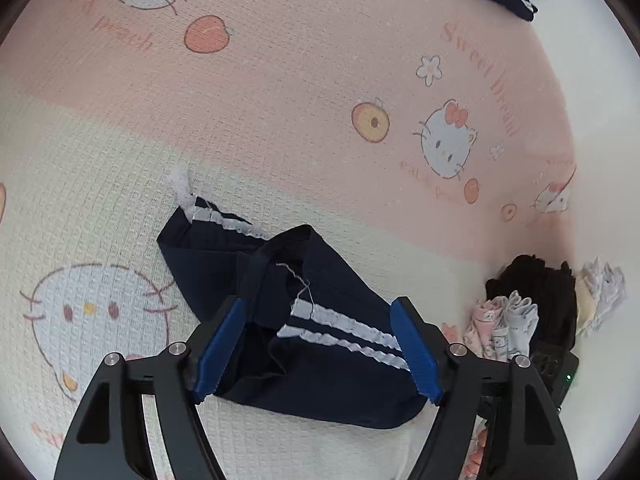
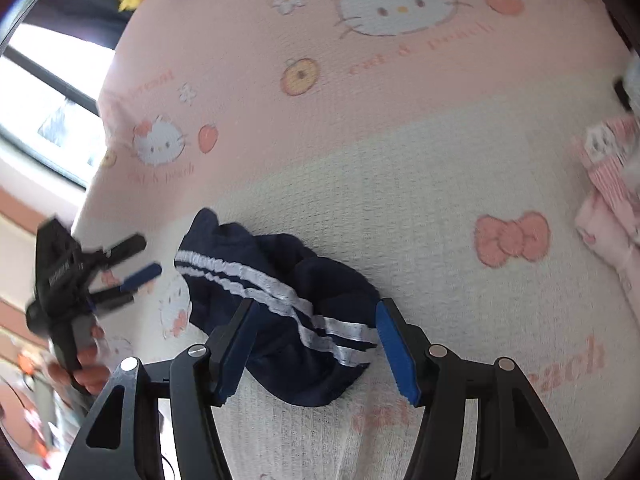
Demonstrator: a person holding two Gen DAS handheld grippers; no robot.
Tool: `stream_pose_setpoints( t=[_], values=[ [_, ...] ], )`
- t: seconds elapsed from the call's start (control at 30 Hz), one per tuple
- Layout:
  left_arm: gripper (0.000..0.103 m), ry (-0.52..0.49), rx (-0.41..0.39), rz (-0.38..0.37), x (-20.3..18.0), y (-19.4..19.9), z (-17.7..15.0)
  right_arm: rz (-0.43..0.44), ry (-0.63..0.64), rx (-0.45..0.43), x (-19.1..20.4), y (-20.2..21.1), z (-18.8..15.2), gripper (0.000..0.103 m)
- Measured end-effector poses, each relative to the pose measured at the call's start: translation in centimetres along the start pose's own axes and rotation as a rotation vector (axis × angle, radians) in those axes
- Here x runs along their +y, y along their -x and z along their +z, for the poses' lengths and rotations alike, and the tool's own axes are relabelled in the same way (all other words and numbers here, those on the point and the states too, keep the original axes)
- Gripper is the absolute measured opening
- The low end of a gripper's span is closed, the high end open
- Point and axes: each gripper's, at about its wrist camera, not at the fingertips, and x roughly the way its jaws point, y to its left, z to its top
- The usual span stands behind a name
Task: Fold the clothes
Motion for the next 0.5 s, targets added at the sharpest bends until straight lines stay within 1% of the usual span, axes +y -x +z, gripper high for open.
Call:
stream_pose_setpoints(
  t=[0.07,0.17,0.27,0.37,0.47,0.5],
  values=[
    [0.074,-0.001,-0.022,0.014,0.1,0.2,-0.7,0.027,-0.085,-0.003,-1.6,0.5,0.3,0.06],
    [0.074,-0.017,-0.028,0.022,-0.1,-0.1,-1.7,0.075,-0.204,-0.029,-3.5,1.2,0.2,0.06],
    [0.074,-0.049,-0.046,0.024,-0.6,-0.5,-2.4,0.068,-0.234,0.003,-4.0,0.8,0.1,0.06],
    [0.074,-0.077,-0.057,0.052,-1.0,-1.2,-2.3,0.067,-0.216,0.056,-3.5,-0.1,-0.4,0.06],
    [0.074,-0.091,-0.058,0.056,-1.2,-1.6,-2.4,0.084,-0.194,0.096,-2.6,-1.4,-1.0,0.06],
    [0.074,-0.1,-0.06,0.057,-1.3,-1.7,-2.5,0.079,-0.189,0.103,-2.4,-1.7,-1.3,0.06]
  ],
)
